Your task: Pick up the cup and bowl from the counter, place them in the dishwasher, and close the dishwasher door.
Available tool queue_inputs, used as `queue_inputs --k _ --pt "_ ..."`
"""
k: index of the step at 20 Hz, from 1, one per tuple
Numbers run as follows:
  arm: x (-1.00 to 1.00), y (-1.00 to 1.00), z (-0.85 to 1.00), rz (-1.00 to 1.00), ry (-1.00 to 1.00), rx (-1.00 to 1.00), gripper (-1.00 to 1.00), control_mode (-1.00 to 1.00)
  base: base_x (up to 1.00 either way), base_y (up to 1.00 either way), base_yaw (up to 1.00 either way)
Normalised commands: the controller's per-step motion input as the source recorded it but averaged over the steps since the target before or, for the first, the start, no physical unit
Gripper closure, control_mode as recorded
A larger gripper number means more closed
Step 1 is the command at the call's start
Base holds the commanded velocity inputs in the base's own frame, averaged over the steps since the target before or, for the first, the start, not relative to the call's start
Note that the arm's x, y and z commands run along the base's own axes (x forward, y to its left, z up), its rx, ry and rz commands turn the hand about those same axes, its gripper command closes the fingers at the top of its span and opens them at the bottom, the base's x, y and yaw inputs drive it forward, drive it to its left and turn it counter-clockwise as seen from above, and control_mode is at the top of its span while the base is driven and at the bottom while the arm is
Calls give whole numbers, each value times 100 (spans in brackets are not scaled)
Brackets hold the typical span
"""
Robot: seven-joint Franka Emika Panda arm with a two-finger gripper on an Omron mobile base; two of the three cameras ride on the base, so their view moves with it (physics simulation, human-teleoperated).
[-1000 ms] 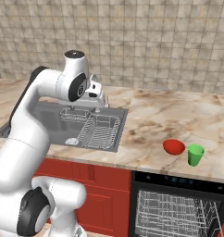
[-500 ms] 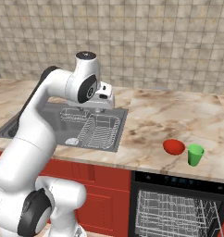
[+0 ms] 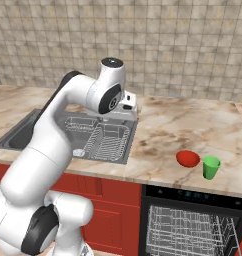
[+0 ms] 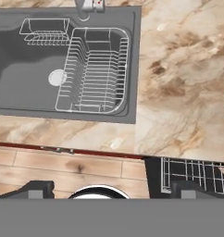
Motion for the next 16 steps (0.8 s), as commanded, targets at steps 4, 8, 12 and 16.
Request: queue_inputs --k 4,8,12,16 --pt "0 -45 0 0 0 0 -100 -100 0 0 0" --pt "0 -43 0 0 0 0 -100 -100 0 0 0" --pt "0 -46 0 0 0 0 -100 -100 0 0 0" --pt "0 -49 0 0 0 0 -100 -100 0 0 0"
